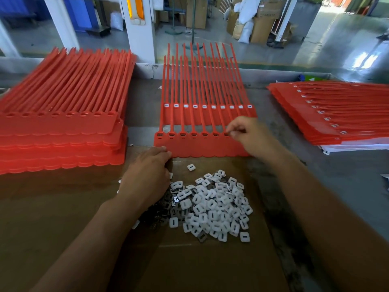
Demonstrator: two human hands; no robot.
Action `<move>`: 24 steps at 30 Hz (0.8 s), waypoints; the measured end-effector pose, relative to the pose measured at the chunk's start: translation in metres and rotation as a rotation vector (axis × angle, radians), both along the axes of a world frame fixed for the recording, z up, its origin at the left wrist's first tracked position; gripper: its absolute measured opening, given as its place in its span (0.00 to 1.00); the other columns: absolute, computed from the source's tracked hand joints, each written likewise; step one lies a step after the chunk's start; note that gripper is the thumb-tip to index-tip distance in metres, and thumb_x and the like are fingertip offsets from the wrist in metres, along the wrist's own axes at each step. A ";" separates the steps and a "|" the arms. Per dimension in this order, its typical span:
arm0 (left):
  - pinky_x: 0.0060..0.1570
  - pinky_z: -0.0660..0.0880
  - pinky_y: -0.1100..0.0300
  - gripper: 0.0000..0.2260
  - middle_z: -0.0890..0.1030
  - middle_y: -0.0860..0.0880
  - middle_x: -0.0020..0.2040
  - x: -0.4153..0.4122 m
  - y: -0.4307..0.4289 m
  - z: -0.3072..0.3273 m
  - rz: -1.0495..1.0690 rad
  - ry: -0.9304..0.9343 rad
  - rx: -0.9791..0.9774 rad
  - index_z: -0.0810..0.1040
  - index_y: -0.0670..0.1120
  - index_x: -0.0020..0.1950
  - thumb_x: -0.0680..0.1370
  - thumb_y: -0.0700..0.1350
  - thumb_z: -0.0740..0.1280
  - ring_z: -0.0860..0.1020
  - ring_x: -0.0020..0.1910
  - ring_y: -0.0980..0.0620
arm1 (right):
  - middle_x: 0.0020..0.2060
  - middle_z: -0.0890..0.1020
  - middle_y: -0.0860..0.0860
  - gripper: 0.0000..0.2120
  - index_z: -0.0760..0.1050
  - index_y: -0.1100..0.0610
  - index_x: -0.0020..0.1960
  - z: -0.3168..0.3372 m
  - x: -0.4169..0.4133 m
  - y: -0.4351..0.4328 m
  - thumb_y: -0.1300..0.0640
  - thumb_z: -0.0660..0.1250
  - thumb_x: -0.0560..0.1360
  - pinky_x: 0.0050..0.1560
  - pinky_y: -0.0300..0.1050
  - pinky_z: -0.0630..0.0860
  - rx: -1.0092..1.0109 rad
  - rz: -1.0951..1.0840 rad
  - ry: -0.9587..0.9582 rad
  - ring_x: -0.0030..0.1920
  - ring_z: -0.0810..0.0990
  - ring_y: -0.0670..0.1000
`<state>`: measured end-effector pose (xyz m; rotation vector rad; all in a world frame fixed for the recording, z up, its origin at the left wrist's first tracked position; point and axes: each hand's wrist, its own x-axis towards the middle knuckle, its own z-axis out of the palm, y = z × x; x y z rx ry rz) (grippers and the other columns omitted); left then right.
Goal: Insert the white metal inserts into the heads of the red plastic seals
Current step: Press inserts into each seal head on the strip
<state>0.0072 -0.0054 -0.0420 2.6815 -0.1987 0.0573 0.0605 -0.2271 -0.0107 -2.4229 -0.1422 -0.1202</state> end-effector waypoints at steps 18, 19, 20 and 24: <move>0.70 0.60 0.53 0.21 0.66 0.51 0.71 0.000 -0.001 0.000 0.006 -0.013 0.016 0.70 0.46 0.68 0.75 0.37 0.59 0.62 0.70 0.51 | 0.51 0.80 0.63 0.09 0.77 0.67 0.52 -0.015 0.020 -0.054 0.69 0.60 0.76 0.34 0.45 0.72 0.173 -0.343 0.084 0.38 0.73 0.56; 0.70 0.60 0.53 0.21 0.66 0.51 0.71 0.000 -0.001 0.000 0.009 -0.012 0.015 0.70 0.46 0.68 0.75 0.37 0.59 0.62 0.70 0.52 | 0.51 0.80 0.63 0.08 0.77 0.66 0.52 -0.015 0.020 -0.055 0.69 0.61 0.76 0.36 0.47 0.74 0.161 -0.349 0.088 0.38 0.75 0.58; 0.70 0.60 0.53 0.21 0.66 0.51 0.71 0.000 -0.001 0.000 0.011 -0.011 0.013 0.70 0.46 0.68 0.75 0.37 0.58 0.62 0.70 0.52 | 0.50 0.80 0.62 0.08 0.78 0.65 0.51 -0.016 0.020 -0.055 0.68 0.61 0.76 0.35 0.45 0.76 0.153 -0.350 0.090 0.37 0.76 0.57; 0.69 0.60 0.52 0.21 0.65 0.52 0.71 0.000 -0.001 0.000 0.015 -0.004 0.009 0.70 0.47 0.68 0.75 0.37 0.58 0.62 0.70 0.52 | 0.43 0.79 0.57 0.07 0.78 0.60 0.47 -0.020 0.024 -0.059 0.68 0.63 0.75 0.22 0.29 0.66 0.167 -0.347 0.083 0.31 0.71 0.45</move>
